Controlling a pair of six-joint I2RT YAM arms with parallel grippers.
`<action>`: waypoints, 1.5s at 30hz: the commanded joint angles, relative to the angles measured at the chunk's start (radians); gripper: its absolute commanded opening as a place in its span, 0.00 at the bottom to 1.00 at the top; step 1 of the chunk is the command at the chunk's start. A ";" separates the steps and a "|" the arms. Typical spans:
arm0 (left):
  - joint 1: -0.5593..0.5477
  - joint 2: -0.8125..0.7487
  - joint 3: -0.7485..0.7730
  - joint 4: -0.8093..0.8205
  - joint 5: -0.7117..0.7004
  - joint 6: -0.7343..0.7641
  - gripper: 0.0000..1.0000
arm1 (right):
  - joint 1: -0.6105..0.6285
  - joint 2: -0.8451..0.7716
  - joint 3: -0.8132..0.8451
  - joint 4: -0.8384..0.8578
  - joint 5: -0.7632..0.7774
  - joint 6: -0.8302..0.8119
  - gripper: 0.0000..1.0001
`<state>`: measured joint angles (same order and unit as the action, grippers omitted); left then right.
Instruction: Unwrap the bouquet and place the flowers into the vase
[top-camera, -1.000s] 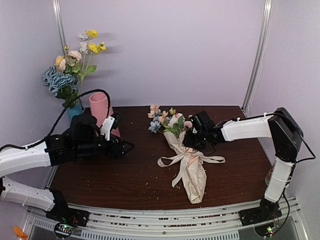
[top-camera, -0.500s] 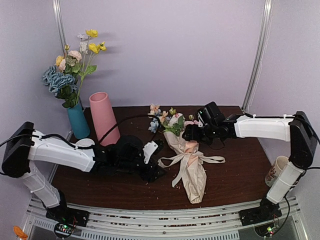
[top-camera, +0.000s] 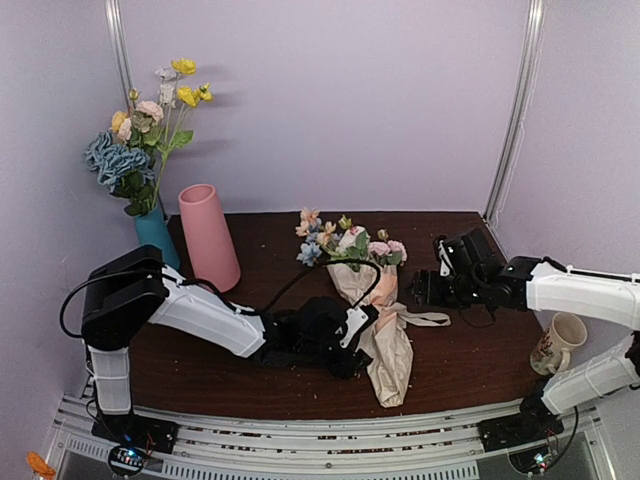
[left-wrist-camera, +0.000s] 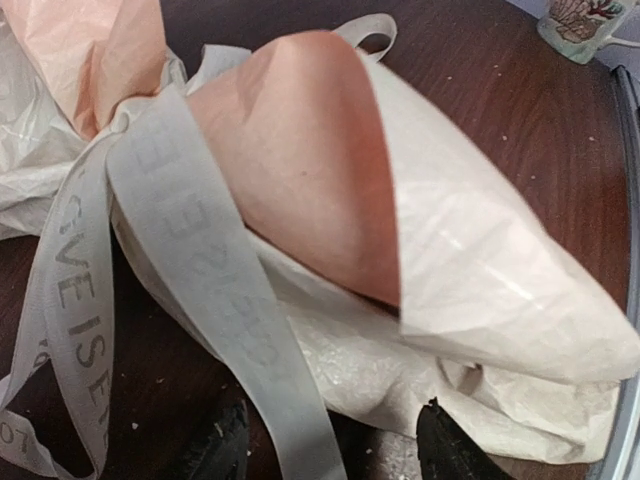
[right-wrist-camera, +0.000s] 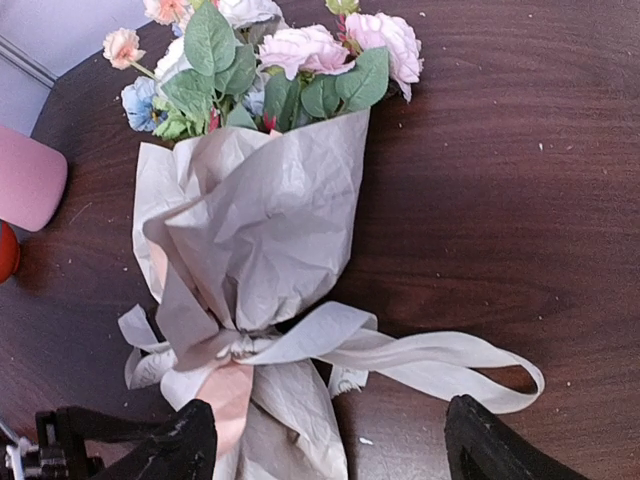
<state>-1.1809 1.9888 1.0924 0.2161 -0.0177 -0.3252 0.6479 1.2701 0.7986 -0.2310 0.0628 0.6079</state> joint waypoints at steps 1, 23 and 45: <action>0.001 0.046 0.039 0.063 -0.079 0.027 0.58 | -0.005 -0.105 -0.076 0.040 -0.050 -0.005 0.80; 0.001 0.077 -0.011 0.159 -0.133 0.033 0.30 | 0.032 -0.073 -0.239 0.251 -0.318 0.028 0.74; -0.007 0.025 -0.063 0.190 -0.149 0.039 0.00 | 0.128 0.167 -0.178 0.190 -0.221 0.029 0.67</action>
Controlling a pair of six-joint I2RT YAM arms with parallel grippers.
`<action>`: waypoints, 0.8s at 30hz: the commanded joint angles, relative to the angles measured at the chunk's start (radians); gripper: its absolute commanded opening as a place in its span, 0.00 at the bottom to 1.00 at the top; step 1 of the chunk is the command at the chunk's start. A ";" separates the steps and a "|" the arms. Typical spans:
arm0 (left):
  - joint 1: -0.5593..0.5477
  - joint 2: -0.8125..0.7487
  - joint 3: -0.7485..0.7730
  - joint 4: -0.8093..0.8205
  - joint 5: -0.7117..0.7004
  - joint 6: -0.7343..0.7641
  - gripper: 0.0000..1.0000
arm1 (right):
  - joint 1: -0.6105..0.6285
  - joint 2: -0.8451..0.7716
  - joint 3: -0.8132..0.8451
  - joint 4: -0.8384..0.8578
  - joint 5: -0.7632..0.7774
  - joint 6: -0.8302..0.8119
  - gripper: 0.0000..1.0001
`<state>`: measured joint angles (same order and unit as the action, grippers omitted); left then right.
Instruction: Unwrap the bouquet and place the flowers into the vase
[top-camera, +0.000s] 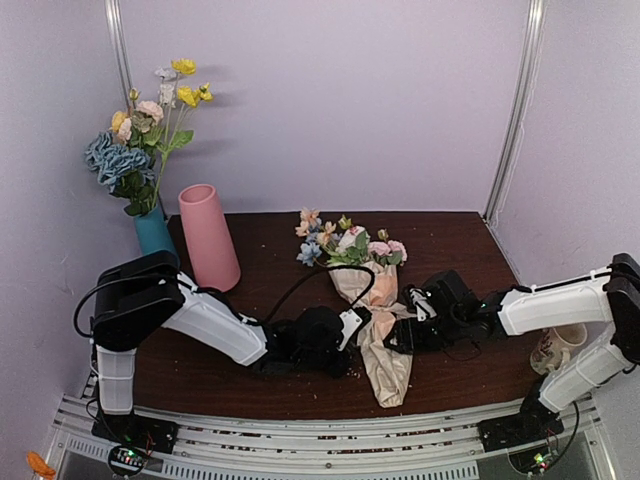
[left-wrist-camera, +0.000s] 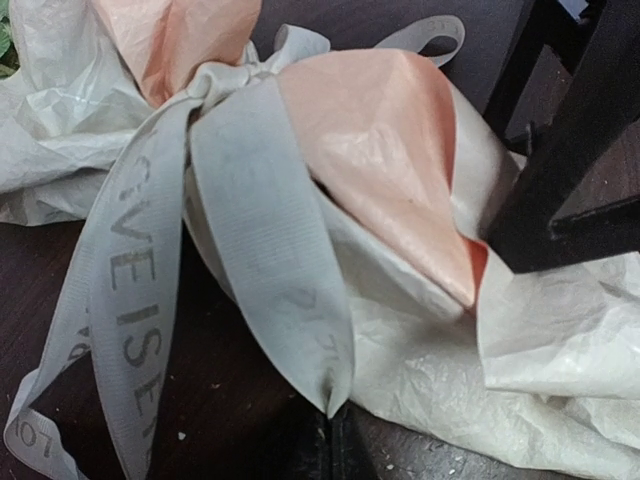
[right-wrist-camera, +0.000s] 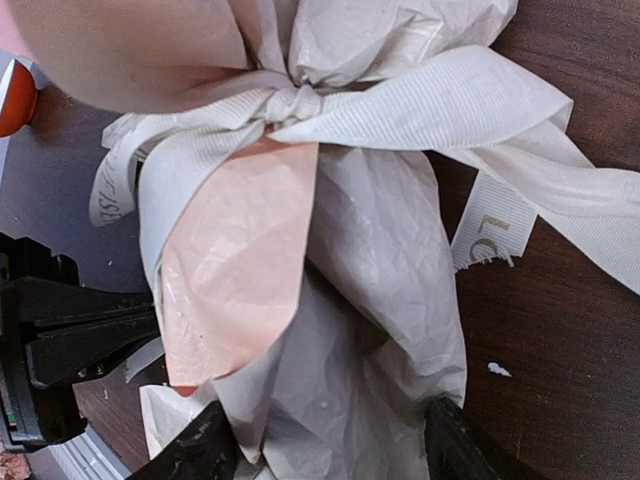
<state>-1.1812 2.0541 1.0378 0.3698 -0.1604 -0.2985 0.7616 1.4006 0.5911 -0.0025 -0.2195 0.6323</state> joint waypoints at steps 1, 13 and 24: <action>-0.010 -0.044 -0.008 0.033 -0.007 0.014 0.00 | 0.015 0.047 0.032 -0.041 0.068 0.008 0.66; -0.018 -0.179 -0.102 0.055 -0.009 -0.038 0.00 | 0.017 0.151 0.058 -0.093 0.195 0.081 0.39; -0.038 -0.338 -0.262 -0.062 -0.034 -0.113 0.00 | 0.015 0.160 0.056 -0.133 0.299 0.135 0.36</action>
<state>-1.1969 1.7763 0.8249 0.3618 -0.1947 -0.3698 0.7834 1.5261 0.6579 -0.0273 -0.0471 0.7341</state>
